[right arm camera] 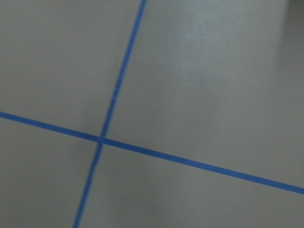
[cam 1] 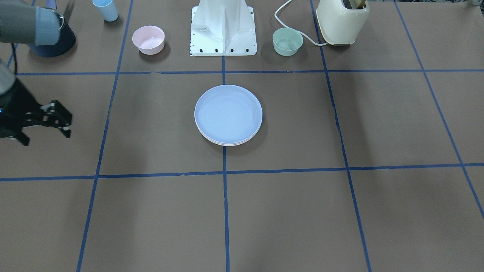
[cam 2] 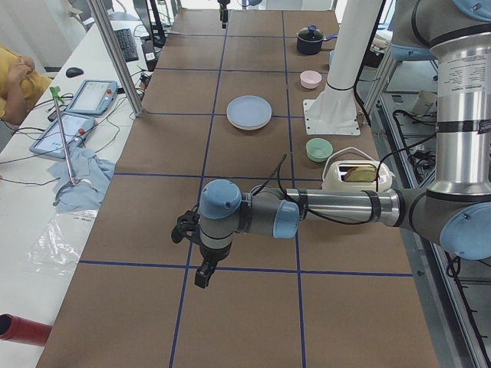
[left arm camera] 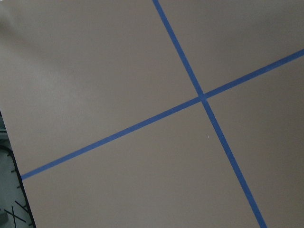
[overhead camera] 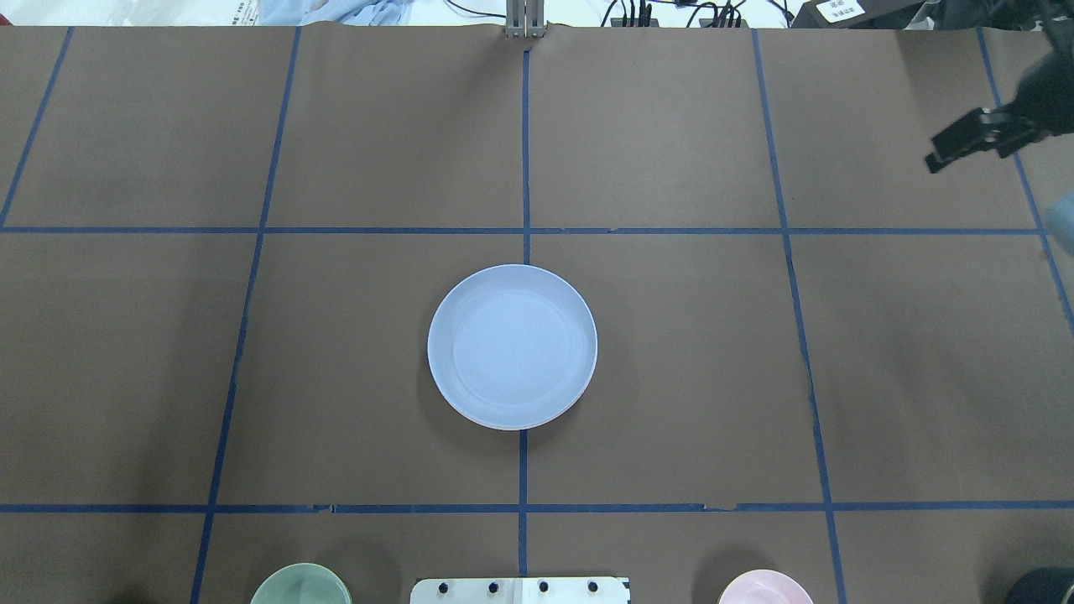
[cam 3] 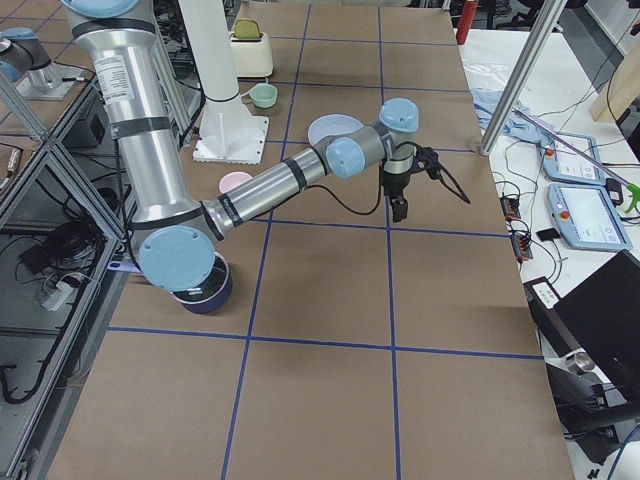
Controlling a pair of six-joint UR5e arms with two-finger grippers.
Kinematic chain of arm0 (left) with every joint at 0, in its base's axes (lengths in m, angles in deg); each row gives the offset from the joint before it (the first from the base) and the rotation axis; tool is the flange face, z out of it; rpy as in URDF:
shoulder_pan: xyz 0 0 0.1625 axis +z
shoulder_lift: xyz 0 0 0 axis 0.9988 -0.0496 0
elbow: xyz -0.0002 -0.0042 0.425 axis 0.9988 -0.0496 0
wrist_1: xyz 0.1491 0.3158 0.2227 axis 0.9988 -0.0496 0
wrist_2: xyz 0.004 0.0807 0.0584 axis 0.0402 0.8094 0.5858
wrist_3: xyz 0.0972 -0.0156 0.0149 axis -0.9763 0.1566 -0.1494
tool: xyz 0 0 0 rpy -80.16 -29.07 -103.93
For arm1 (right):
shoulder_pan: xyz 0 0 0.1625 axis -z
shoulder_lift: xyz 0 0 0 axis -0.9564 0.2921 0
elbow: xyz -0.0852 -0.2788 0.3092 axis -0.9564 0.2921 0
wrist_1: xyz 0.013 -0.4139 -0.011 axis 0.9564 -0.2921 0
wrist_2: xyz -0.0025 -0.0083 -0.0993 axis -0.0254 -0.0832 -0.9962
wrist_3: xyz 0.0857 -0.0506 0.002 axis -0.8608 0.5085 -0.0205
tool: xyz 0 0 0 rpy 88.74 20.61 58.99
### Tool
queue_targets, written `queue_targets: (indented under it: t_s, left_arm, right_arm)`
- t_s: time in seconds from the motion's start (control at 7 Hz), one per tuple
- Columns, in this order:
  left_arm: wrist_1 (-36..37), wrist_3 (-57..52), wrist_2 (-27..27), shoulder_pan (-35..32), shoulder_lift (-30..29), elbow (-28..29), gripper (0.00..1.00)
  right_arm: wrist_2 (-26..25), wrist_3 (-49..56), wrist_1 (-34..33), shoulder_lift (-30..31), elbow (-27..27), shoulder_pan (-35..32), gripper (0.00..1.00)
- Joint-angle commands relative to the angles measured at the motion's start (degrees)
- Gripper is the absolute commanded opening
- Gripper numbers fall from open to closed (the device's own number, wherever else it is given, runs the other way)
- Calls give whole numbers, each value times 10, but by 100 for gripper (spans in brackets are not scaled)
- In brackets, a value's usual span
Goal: Stack three plates with pink and blue
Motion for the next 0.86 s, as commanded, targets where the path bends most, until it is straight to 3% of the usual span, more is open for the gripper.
queue_targets:
  t_s: [0.0, 0.29, 0.71]
  left_arm:
    - [28, 4, -49, -1, 4, 5, 100]
    - [57, 56, -68, -1, 5, -3, 100]
    - [57, 53, -50, 7, -1, -2, 100]
  right_arm:
    - [35, 152, -2, 105, 55, -103, 100]
    - [47, 154, 6, 207, 59, -146, 100]
    - [39, 155, 20, 225, 54, -181, 100]
